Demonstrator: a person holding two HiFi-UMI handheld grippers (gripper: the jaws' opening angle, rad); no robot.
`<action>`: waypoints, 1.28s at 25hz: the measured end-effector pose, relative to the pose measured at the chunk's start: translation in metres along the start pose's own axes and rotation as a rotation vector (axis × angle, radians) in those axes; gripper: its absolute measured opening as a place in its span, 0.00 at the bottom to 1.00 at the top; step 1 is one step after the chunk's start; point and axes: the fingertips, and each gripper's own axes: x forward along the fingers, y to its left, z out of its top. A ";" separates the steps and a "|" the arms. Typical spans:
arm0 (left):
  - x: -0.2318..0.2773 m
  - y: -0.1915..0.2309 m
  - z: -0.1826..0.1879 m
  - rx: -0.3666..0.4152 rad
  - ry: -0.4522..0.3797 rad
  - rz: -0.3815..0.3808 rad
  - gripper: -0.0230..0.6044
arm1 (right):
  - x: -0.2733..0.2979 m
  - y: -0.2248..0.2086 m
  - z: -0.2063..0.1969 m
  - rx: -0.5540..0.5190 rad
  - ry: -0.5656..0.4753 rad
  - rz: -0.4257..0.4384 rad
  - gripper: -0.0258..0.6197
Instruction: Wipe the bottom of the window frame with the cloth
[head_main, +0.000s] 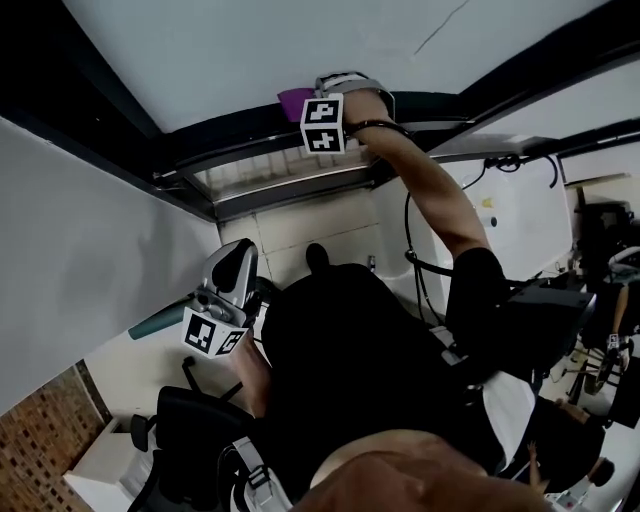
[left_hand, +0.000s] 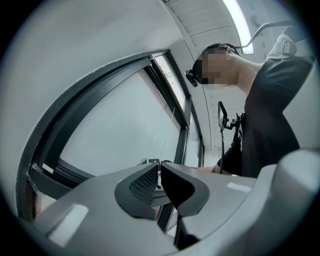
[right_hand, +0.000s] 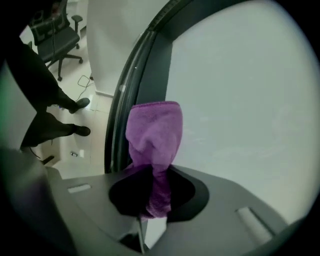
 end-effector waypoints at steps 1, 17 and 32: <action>0.000 -0.001 0.000 0.002 0.002 -0.005 0.04 | 0.001 0.004 -0.001 -0.022 0.019 -0.013 0.12; 0.000 -0.012 -0.001 0.003 0.008 -0.044 0.04 | -0.026 0.031 -0.011 -0.142 -0.033 0.095 0.13; 0.019 -0.008 -0.024 -0.060 0.102 -0.055 0.04 | -0.030 0.243 0.019 1.921 -1.276 1.116 0.14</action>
